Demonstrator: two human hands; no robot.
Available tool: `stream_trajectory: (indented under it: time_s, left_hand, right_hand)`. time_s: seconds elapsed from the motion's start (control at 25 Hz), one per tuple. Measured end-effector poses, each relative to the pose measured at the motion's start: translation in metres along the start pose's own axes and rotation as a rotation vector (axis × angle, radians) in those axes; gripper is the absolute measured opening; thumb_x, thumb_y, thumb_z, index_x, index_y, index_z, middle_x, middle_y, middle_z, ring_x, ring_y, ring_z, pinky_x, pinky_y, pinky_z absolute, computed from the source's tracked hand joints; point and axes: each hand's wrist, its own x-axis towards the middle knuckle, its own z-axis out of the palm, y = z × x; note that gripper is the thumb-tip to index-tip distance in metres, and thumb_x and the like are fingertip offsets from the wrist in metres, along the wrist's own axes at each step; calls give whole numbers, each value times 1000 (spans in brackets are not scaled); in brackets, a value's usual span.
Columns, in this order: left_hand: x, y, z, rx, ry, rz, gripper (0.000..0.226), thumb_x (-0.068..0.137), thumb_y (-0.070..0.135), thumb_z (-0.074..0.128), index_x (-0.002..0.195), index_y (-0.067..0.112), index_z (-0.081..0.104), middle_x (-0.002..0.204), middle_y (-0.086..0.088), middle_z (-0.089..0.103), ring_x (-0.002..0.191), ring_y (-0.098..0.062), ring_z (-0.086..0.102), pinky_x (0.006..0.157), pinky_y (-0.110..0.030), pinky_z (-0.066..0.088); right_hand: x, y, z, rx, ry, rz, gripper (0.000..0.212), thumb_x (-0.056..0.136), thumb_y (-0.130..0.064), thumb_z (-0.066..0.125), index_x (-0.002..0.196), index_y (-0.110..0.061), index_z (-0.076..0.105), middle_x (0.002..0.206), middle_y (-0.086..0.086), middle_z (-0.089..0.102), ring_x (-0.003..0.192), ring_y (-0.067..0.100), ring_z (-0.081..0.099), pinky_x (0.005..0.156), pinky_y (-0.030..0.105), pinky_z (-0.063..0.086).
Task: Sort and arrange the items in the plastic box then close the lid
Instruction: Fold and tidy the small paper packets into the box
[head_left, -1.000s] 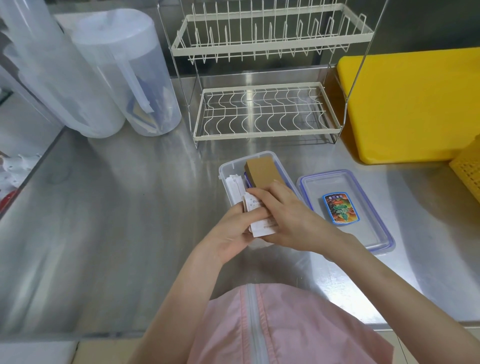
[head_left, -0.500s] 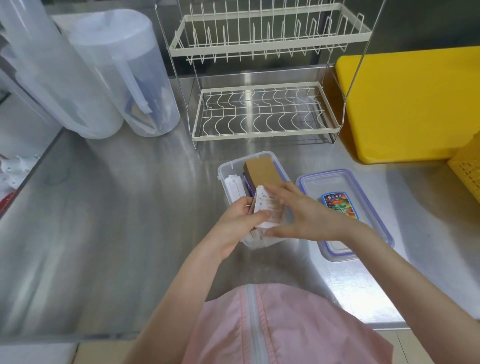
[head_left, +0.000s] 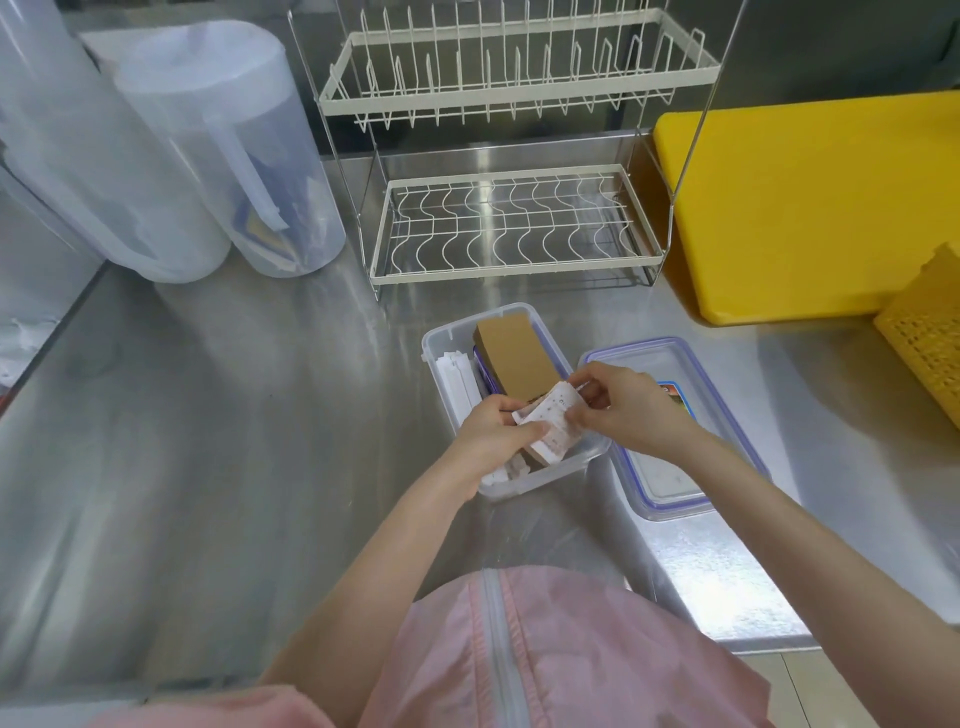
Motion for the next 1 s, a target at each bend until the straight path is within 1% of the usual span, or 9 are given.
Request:
stream_trajectory:
  time_s: [0.16,0.32,0.4,0.44,0.52,0.56,0.72,0.92,1.0]
  left_hand:
    - [9,-4,3,139,-1,12,43,81,16,65,121,8,50,122,-13,59,109,-26,58,98,-41,46]
    - [16,-3,5,366,-46,48,43,85,18,59,125,7,50,131,-12,52,115,-25,53,97,-35,45]
    - [18,-2,7,471,-80,69,40,87,16,54,124,5,51,131,-12,54,113,-26,54,87,-30,45]
    - [19,-3,8,513,-86,80,36,87,15,53,122,5,53,127,-13,57,105,-26,57,78,-26,45]
    - [21,-4,10,590,-99,85,29,88,15,50,115,4,57,117,-15,62,88,-27,58,59,-24,41]
    - [22,-5,12,617,-102,83,28,89,16,49,112,3,57,114,-16,63,84,-27,57,56,-24,39]
    - [22,-9,15,660,-78,97,30,91,19,47,113,2,58,104,-19,64,96,-35,61,72,-33,44]
    - [20,-15,9,729,-68,184,37,92,21,47,124,4,51,118,-21,61,102,-35,58,82,-34,44]
    - [20,-16,3,754,-78,208,39,91,21,49,126,5,50,125,-18,59,104,-34,59,83,-31,42]
  right_hand:
    - [0,-4,0,-329,-23,-60,25,83,-25,60,105,-15,55,103,7,68,87,23,60,70,33,50]
    - [4,-12,2,-699,-13,-77,21,87,-26,51,104,-14,56,103,11,65,93,31,61,66,32,40]
    - [5,-15,8,-871,-2,-118,20,89,-19,48,105,-14,59,103,11,65,93,31,62,64,31,37]
    - [6,-17,11,-917,-9,-127,20,89,-15,49,104,-13,60,105,10,63,93,30,62,64,31,37]
    - [9,-17,16,-966,-51,-123,21,87,-9,50,105,-10,61,110,10,55,92,29,62,63,32,38]
    - [11,-16,17,-976,-68,-112,21,87,-7,51,105,-9,61,112,11,51,91,29,62,63,32,39]
    - [13,-12,21,-945,-47,-74,20,87,-7,51,104,-7,61,114,12,46,89,28,62,63,32,40]
    - [9,-6,26,-786,-24,20,25,90,-16,47,110,-13,62,117,13,47,95,35,61,67,33,41]
    - [8,-8,29,-759,-23,31,26,90,-20,48,111,-15,62,117,14,50,99,35,60,70,33,43]
